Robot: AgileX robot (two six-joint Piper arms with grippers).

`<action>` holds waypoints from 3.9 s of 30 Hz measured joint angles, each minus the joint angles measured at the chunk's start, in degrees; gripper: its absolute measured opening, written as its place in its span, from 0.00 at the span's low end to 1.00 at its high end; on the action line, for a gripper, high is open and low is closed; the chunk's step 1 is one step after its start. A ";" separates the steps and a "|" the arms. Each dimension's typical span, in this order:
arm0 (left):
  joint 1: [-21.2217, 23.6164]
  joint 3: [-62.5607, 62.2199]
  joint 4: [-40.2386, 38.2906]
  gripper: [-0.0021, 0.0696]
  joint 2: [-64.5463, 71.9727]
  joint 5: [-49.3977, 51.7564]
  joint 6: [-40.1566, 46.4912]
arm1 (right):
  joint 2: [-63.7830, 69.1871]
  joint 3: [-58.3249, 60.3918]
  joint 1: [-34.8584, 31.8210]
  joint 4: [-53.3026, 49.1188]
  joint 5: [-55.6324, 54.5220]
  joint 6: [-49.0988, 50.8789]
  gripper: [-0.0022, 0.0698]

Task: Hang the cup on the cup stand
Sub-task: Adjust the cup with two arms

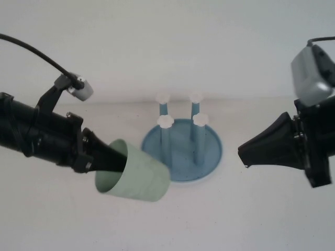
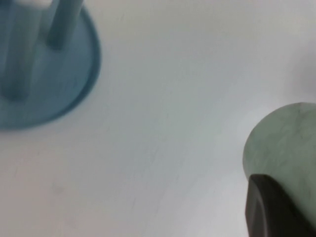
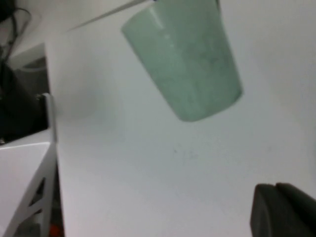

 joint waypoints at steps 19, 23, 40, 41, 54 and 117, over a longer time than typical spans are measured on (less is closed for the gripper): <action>-0.10 0.25 -7.15 0.04 0.00 -0.20 -10.65 | 0.00 -4.43 6.00 -1.86 -3.25 -2.44 0.28; -1.97 0.25 -4.83 0.04 0.00 -0.29 -12.40 | 0.19 -5.19 8.73 -2.03 -9.25 -3.14 0.55; -6.32 0.25 -4.29 0.04 0.00 -0.20 -11.79 | 7.12 -5.19 15.34 -1.48 -10.57 -3.69 0.85; -6.32 0.25 -4.17 0.04 0.00 -0.33 -11.79 | 7.64 -5.19 15.75 -1.48 -10.57 -3.69 0.85; -6.32 0.25 -3.09 0.04 0.00 -0.57 -11.66 | 11.68 -7.44 18.34 -1.82 -10.13 -3.68 0.86; -0.34 -3.06 5.26 0.42 -13.20 0.47 -9.27 | 14.14 -7.81 19.07 -2.43 -10.78 1.53 0.85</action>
